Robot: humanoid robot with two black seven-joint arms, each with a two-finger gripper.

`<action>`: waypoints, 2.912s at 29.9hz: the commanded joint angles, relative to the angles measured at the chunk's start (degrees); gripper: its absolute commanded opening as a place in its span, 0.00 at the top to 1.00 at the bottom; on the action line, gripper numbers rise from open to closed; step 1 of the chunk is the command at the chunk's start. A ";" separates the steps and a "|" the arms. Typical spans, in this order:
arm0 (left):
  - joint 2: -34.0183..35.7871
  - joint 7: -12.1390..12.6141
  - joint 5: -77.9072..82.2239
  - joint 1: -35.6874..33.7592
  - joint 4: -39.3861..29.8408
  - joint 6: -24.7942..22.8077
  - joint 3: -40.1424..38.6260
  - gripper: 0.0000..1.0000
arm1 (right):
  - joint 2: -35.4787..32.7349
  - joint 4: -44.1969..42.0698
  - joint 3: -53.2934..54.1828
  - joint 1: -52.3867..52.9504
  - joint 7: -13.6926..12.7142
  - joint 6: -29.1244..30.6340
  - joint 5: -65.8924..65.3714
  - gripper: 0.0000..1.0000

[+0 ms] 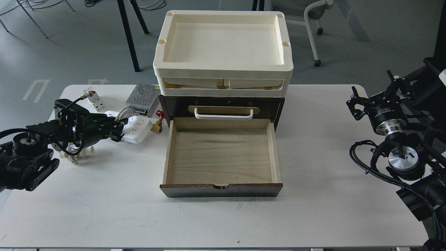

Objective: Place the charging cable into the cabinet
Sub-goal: 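Lift the power strip with the left gripper up over the cabinet, then lower the power strip into the open drawer and release it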

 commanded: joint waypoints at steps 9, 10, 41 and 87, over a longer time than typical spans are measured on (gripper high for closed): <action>10.58 0.01 -2.55 -7.17 -3.10 -0.86 0.28 0.98 | 0.00 0.00 -0.22 -0.01 0.00 0.00 0.00 0.00; 11.89 0.01 -2.03 -7.96 -3.10 -0.77 0.37 0.98 | 0.00 0.00 -0.22 -0.10 0.00 0.00 0.00 0.00; 22.73 0.01 -3.87 -43.04 -67.33 -24.49 -1.04 0.98 | 0.00 0.00 -0.22 -0.01 0.00 0.09 -0.08 0.00; -4.26 9.19 14.41 -8.06 -39.67 -25.56 -2.01 0.89 | 0.00 0.18 -0.31 -0.10 0.00 0.09 -0.08 0.00</action>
